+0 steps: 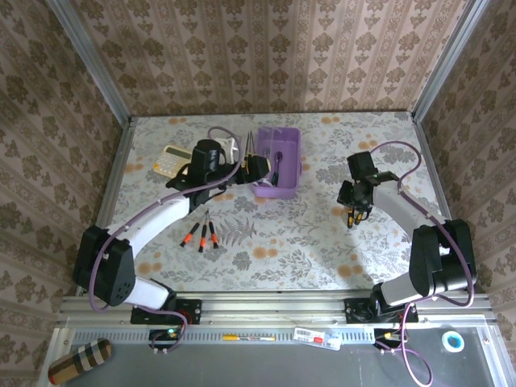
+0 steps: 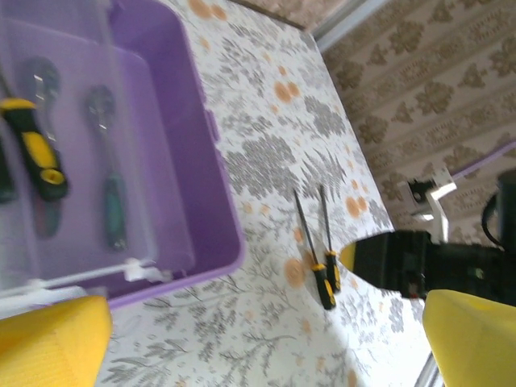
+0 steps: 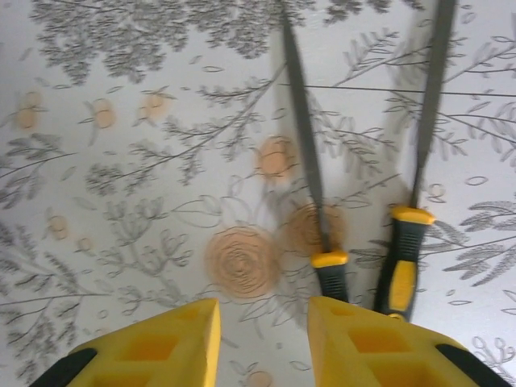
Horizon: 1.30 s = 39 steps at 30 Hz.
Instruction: Pack the tool kit
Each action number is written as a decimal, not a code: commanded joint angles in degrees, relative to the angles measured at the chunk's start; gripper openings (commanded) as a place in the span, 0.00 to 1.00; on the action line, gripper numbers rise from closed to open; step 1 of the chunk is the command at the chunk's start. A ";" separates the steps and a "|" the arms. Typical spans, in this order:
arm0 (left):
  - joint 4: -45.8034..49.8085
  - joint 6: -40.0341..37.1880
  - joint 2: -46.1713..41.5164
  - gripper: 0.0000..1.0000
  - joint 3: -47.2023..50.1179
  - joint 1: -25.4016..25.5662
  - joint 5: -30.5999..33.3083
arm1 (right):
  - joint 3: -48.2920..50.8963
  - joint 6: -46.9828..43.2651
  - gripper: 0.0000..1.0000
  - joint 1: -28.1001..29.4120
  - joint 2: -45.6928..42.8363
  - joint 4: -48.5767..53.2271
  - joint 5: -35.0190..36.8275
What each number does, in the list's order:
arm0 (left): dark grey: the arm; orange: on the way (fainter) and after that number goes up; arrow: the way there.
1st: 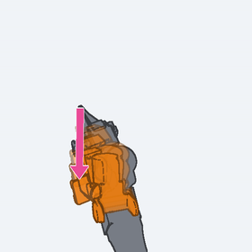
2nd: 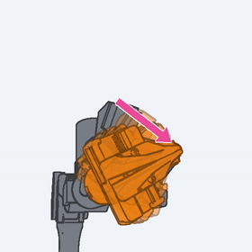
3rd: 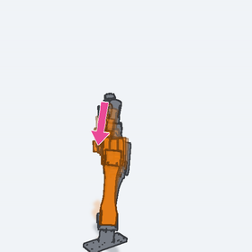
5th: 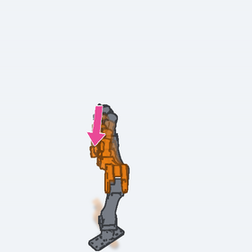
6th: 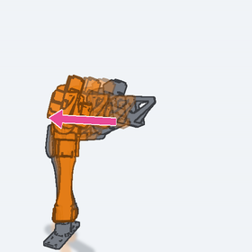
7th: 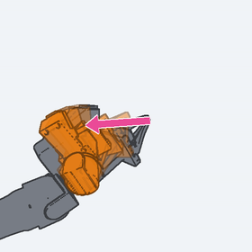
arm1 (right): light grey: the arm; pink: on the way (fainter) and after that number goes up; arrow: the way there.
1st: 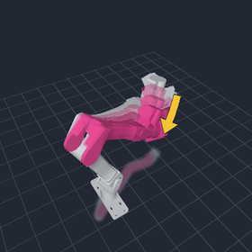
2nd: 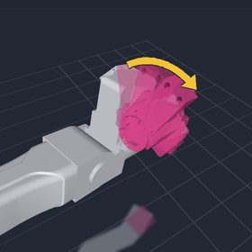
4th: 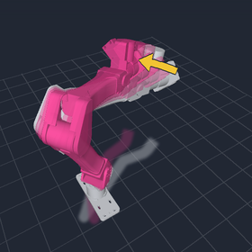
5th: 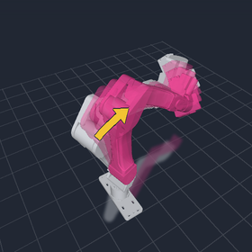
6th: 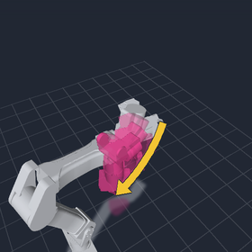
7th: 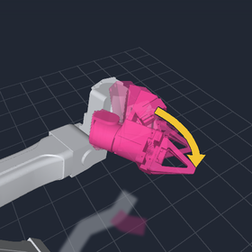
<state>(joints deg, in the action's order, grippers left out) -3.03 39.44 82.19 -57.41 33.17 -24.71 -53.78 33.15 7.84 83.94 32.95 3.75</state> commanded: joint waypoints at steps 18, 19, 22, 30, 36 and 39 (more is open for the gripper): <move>0.47 -1.91 1.21 1.00 -1.43 3.31 -1.00 | 1.92 -1.89 0.33 -1.68 9.46 -1.00 -0.81; 0.55 -2.06 1.19 1.00 -1.48 3.31 -0.98 | 1.84 -1.94 0.33 -1.68 9.74 -0.93 -1.09; 0.80 -2.26 1.04 1.00 -1.48 3.31 -0.59 | 2.09 -2.11 0.32 -1.60 10.15 -1.56 -2.28; 1.77 -3.45 0.60 1.00 -1.92 3.31 0.13 | 1.67 -2.56 0.30 -0.90 9.82 -0.94 -3.33; 1.98 -3.76 0.21 1.00 -1.88 3.22 0.34 | 2.01 -2.56 0.29 -0.89 10.87 -1.56 -2.25; 1.98 -3.76 0.16 1.00 -1.76 3.22 0.58 | 2.03 -2.80 0.25 -0.89 11.42 -1.90 -2.60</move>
<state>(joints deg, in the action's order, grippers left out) -1.98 37.43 83.64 -57.52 36.62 -24.60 -52.31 31.16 6.68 94.37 31.40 1.04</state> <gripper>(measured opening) 0.999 0.258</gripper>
